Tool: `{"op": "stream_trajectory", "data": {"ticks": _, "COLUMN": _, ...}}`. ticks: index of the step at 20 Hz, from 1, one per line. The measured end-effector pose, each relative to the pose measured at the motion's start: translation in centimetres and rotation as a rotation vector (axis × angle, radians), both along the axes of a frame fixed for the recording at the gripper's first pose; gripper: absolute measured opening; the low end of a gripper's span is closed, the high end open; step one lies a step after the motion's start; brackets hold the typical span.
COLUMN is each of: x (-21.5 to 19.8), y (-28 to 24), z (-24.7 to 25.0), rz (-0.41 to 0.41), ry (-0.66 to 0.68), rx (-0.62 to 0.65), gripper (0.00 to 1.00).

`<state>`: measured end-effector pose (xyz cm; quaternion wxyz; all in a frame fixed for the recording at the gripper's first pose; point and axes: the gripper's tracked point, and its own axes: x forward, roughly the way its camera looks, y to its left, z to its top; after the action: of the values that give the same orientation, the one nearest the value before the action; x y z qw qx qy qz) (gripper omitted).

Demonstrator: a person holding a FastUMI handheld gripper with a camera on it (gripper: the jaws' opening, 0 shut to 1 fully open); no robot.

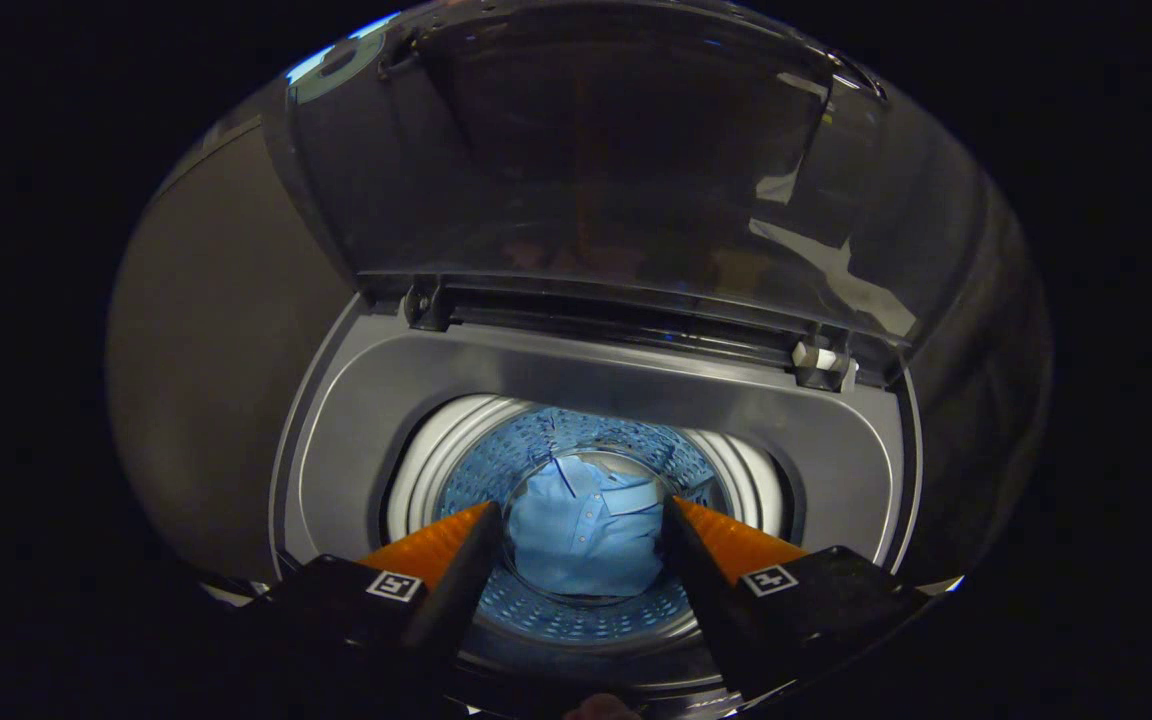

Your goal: Put the clothes into the washing machine and then close the washing machine lid.

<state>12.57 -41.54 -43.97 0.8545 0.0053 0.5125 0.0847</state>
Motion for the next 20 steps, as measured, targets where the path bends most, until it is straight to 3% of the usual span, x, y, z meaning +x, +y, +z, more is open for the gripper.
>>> {"op": "stream_trajectory", "data": {"ticks": 10, "x": 0.9, "y": -2.2, "z": 1.7, "rz": -0.110, "ry": -0.041, "rx": -0.004, "gripper": 0.99}}
{"op": "stream_trajectory", "data": {"ticks": 14, "x": 2.6, "y": -2.8, "z": 7.3, "rz": -0.135, "ry": -0.207, "rx": 0.020, "gripper": 0.99}}
{"op": "stream_trajectory", "data": {"ticks": 20, "x": 6.3, "y": -4.4, "z": 19.6, "rz": -0.188, "ry": -0.526, "rx": 0.058, "gripper": 0.99}}
